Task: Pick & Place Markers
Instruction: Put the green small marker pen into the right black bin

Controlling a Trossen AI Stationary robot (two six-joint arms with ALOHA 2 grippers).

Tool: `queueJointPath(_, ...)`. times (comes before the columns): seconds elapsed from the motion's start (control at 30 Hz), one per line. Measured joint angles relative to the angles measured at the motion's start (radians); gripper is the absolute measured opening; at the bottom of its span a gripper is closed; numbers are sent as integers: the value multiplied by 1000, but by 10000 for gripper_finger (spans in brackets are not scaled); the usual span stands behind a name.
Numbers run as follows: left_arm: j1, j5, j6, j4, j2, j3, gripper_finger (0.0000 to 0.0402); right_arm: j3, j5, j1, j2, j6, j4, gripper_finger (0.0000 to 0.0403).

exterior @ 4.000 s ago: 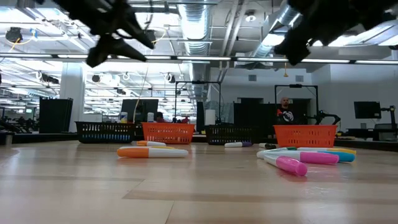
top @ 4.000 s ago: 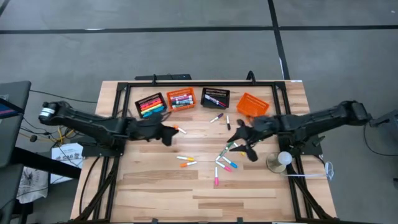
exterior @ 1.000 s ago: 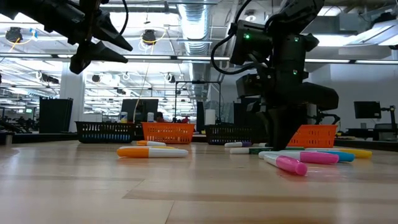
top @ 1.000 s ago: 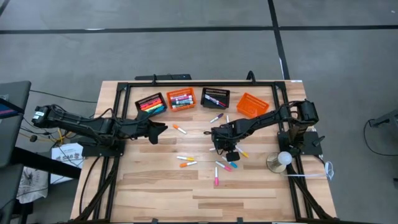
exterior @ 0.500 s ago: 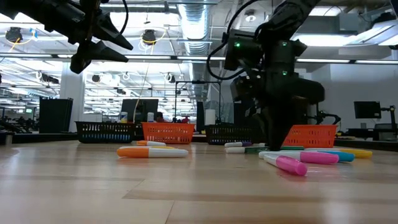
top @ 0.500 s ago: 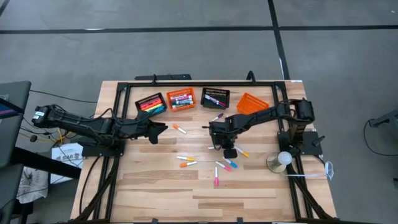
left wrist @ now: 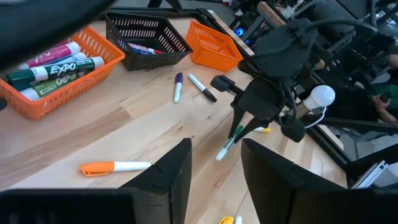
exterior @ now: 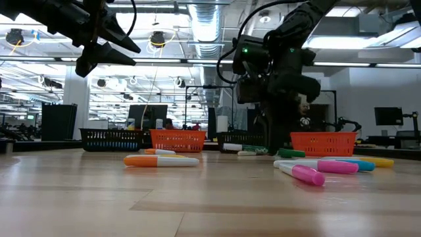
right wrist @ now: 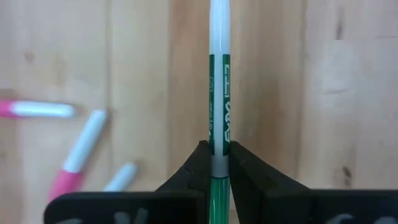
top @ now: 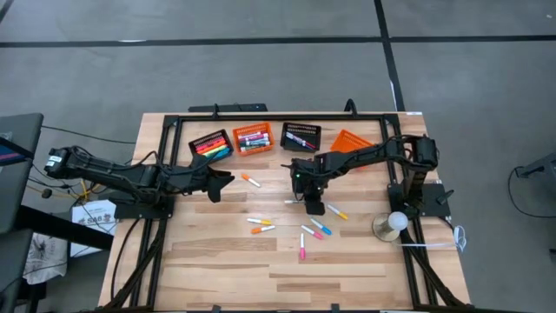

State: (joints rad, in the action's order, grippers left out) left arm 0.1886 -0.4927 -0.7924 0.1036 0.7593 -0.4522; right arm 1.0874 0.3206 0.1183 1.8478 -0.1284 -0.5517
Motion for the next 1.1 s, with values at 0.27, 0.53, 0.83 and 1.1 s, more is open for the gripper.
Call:
queueJointPath(0.27, 0, 0, 53, 0, 0, 0, 138, 1, 337, 80, -1, 59, 22, 35)
queueJointPath(0.53, -1, 0, 59, 0, 0, 0, 138, 2, 885, 188, -2, 189, 100, 35)
queueJointPath(0.83, -1, 0, 59, 0, 0, 0, 138, 3, 1120, 245, -4, 422, 322, 32)
queueJointPath(1.1, -1, 0, 115, 0, 0, 0, 138, 29, 970, 266, -4, 468, 475, 37)
